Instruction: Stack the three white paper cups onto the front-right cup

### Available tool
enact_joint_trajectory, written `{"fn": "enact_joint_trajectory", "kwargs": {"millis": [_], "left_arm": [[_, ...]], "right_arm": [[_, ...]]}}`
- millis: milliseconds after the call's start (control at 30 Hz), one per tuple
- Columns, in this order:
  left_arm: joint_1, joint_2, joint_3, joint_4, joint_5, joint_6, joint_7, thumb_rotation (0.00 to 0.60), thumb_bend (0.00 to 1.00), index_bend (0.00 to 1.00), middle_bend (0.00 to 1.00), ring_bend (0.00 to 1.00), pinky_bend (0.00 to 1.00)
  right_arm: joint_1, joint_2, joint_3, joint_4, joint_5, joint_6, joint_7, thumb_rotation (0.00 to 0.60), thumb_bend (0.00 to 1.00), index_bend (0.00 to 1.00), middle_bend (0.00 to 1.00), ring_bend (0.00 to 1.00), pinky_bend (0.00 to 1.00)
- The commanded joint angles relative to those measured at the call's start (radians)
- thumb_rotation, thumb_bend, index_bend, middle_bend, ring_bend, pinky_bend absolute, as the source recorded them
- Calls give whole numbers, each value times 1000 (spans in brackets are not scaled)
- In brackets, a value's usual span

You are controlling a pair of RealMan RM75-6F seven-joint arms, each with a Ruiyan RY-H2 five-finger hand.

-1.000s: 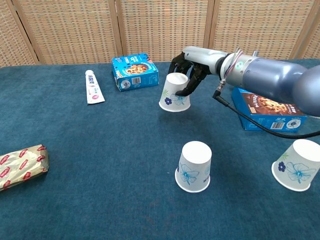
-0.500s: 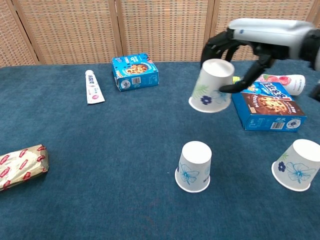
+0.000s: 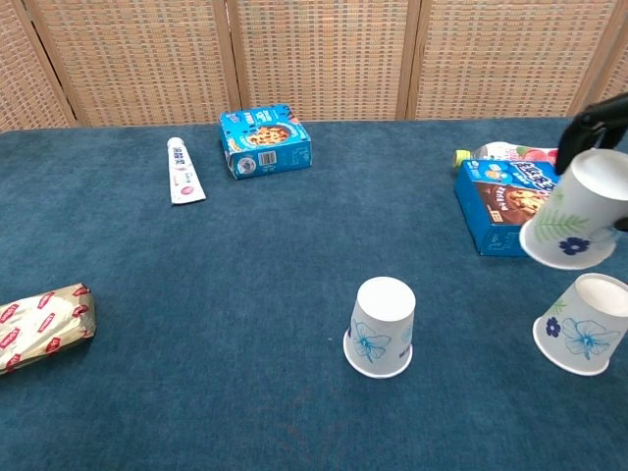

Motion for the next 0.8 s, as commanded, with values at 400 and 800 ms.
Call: {"fn": "enact_joint_trajectory", "kwargs": {"millis": [400,800], "left_arm": [[5,-3,3,-15,13,18,19,600,182,0,0,0,0],[6,-2,3,-15,10,15,17,600,182,0,0,0,0]], "right_arm": [[-74,-1,-55,129,-59,48,152,600,477,404,461,319,346],[-70,-56,-53,203,-76,31,281,600,477,404,456,319,346]]}}
